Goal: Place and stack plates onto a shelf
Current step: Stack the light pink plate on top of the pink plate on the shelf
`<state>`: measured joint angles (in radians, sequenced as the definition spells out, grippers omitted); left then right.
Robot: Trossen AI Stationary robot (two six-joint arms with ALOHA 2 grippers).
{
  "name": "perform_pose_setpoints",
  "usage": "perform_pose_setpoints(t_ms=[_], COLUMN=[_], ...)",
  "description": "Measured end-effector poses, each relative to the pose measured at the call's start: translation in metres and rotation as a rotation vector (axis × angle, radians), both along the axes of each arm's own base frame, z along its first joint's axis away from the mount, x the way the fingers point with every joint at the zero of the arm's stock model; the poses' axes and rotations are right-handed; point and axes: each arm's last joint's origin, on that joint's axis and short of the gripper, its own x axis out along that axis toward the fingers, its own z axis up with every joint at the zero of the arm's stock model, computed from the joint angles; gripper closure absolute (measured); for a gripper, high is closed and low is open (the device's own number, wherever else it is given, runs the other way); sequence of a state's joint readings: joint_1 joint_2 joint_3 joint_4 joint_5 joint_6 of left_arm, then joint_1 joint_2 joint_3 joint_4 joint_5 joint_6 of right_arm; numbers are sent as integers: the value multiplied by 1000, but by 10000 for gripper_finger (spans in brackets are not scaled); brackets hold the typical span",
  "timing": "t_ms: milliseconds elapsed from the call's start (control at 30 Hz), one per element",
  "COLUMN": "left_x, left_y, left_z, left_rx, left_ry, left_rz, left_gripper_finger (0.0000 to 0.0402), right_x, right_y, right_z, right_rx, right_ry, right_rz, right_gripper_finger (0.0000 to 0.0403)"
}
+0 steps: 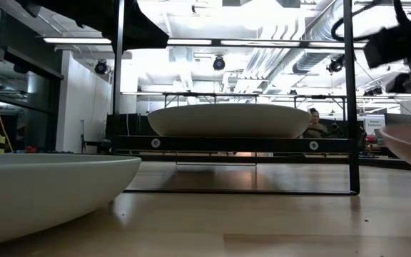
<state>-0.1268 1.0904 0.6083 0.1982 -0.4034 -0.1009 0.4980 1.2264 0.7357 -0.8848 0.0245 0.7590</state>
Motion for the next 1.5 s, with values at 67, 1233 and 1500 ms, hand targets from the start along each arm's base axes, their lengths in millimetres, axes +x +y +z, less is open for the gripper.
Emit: perform_pose_setpoints(t_ms=[67,1233,1500], left_x=[0,0,0], left_y=[0,0,0], left_z=[0,1,1], left_rx=[0,-2,-2], left_ry=[0,-16,-15], left_rz=[0,1,0], left_gripper_finger=[298,298,298], right_x=[-4,23,62], right_y=[-7,-134,-167], right_z=[9,80,48], right_rx=[13,-267,-289], right_ry=[-40,-838,-779], right_rz=[-29,-698,-758], right_gripper_finger=[402,403,403])
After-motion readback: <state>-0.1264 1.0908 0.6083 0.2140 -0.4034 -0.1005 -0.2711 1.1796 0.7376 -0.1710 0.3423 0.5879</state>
